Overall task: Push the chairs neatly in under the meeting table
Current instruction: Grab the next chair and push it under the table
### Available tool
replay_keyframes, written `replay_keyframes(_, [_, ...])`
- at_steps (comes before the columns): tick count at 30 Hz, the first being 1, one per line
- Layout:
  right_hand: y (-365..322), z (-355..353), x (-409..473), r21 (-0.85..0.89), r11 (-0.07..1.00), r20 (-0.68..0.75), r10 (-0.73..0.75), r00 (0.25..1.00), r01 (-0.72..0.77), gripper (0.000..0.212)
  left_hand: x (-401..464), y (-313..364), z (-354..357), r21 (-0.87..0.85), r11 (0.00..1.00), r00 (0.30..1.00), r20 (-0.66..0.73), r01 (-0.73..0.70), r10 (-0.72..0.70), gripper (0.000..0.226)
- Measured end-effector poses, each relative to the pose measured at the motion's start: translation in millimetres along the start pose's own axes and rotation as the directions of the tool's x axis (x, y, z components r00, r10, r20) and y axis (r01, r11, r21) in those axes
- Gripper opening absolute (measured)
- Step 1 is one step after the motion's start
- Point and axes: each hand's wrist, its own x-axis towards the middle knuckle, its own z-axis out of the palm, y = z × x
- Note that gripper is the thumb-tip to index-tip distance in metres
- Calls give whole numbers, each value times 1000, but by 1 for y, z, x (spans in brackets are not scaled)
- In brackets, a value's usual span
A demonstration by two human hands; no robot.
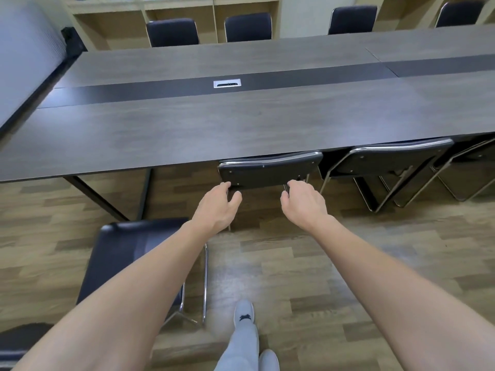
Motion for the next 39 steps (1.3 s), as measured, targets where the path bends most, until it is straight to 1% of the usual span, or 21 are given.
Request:
replay_keyframes(5, [-2, -1, -32, 9, 1000, -14, -21, 1000, 21, 24, -31, 1, -3, 14, 1000, 1000, -20, -21, 21, 55])
replay_keyframes(9, [-10, -3, -49, 20, 999, -13, -29, 999, 29, 25, -44, -5, -7, 20, 999, 999, -14, -46, 46, 56])
replay_keyframes(17, [-40, -3, -65, 18, 1000, -15, -8, 1000, 8, 23, -51, -29, -26, 1, 995, 995, -8, -95, 95, 58])
replay_keyframes(20, [-70, 5, -71, 18, 1000, -7, 9, 1000, -9, 24, -55, -55, -42, -4, 994, 994, 13, -108, 108, 58])
replay_keyframes(26, [-146, 34, -94, 34, 998, 58, 46, 997, -48, 39, -65, -128, -86, 22, 994, 993, 61, -103, 102, 59])
replay_keyframes(32, [-211, 63, -119, 84, 993, 58, 83, 995, -88, 39, -78, -187, -125, 40, 994, 992, 67, -105, 102, 61])
replay_keyframes(36, [-243, 69, -134, 89, 992, 58, 90, 994, -94, 39, -93, -209, -139, 52, 994, 990, 109, -98, 92, 59])
replay_keyframes(39, [-258, 68, -145, 93, 991, 55, 92, 994, -97, 40, -106, -221, -145, 41, 994, 989, 114, -101, 96, 57])
